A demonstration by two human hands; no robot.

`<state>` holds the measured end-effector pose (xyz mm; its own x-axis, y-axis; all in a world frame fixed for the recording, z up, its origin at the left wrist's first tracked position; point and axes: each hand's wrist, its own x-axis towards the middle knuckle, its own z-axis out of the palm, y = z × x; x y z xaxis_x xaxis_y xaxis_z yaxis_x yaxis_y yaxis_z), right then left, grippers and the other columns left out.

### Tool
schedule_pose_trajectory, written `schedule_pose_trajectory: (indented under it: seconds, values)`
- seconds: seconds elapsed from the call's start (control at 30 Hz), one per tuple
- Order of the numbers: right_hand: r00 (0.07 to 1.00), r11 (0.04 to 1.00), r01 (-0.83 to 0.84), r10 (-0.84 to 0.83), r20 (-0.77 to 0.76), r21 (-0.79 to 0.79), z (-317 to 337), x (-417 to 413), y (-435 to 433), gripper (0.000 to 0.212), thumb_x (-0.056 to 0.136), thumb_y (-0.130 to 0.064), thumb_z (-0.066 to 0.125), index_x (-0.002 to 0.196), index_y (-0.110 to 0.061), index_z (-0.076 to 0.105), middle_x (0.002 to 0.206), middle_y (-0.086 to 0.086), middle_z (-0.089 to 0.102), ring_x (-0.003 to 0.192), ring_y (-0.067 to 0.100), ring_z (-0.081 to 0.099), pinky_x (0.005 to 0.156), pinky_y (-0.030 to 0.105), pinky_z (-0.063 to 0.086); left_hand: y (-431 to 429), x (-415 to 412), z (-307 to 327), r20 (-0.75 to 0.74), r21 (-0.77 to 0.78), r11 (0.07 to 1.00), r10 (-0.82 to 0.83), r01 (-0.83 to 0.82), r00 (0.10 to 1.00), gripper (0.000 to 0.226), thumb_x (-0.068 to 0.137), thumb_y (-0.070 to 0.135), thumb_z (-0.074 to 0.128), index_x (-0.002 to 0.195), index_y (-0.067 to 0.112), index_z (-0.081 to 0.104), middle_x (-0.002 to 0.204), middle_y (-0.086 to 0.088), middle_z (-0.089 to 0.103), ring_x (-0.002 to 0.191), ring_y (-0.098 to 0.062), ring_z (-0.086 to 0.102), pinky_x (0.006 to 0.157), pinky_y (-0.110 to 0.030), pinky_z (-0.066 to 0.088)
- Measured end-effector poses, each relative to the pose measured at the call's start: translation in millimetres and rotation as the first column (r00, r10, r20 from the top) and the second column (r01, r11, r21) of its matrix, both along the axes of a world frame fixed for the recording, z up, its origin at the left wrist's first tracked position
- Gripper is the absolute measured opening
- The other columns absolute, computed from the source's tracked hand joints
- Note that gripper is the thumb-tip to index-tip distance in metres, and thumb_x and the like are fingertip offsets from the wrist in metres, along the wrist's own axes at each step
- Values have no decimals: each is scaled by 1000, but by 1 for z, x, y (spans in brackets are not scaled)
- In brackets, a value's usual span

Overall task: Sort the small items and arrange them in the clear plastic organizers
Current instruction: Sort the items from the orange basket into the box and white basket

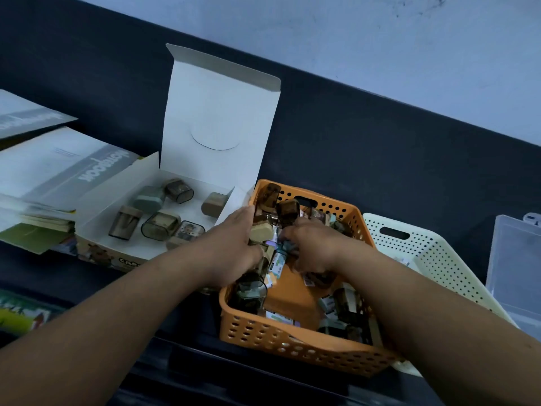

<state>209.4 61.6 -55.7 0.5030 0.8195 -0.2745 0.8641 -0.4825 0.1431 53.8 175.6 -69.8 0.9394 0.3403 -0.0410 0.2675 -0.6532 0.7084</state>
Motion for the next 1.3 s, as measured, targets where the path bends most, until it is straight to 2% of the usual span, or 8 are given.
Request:
schedule_pose_trajectory:
  seconds: [0.2,0.4,0.63,0.8,0.9,1.0,1.17,1.3]
  values:
    - [993,985,-91,101,-62,149,-1,-2,-3,22,85,-14,65,103,-25,61,108,1,58,103,23,55,84,39,51,-4,-2,4,-22,12,1000,19,-18,1000,78,95,34,50,153,28,-2,160,13,5,146,-12,13,117,-38,21]
    - [978,991,-114,124,-168,67,-2,-6,-7,46,80,-17,75,121,-31,58,124,-2,47,112,19,49,92,34,47,-5,-2,6,-28,1,1000,27,-27,999,78,95,32,50,153,27,-2,160,11,6,145,-12,14,117,-37,21]
    - [971,976,-149,175,-166,158,-3,-5,-13,21,87,-19,69,107,-23,65,109,-3,58,98,18,57,86,36,51,-9,-4,10,-36,15,999,36,-35,999,76,97,30,48,153,25,-3,160,11,3,146,-11,11,116,-31,17]
    - [947,931,6,112,-301,365,11,2,-32,12,90,-23,66,99,-30,63,110,-10,62,99,12,60,90,32,50,-11,-5,14,-28,-9,999,33,-34,999,72,97,26,48,153,26,2,159,11,11,143,-12,19,110,-27,22]
    - [881,825,188,97,-462,532,27,-1,-47,7,88,-20,69,85,-25,65,92,2,67,80,23,65,76,42,58,-12,-6,17,-11,-34,999,25,-26,1000,65,96,20,50,150,27,16,152,7,28,132,-12,35,106,-28,31]
    - [753,646,408,161,-638,645,40,-2,-66,19,88,-5,66,76,-19,62,77,8,57,64,17,58,57,24,53,-15,-6,19,1,-34,999,17,-17,1000,59,96,15,50,147,25,23,145,8,34,116,-7,38,97,-22,31]
    - [656,377,641,183,-732,669,52,17,-108,6,90,-3,61,85,-6,62,82,17,54,68,26,57,68,38,56,-14,-4,18,-10,-10,1000,15,-15,1000,61,94,15,52,147,26,23,145,7,36,120,-8,39,100,-23,31]
    - [602,222,780,-8,-799,585,46,40,-145,14,90,-7,62,97,4,60,90,19,61,78,28,57,65,37,58,-10,-4,15,-55,21,1000,18,-17,998,73,90,26,54,151,29,14,154,6,28,136,-14,33,113,-38,29]
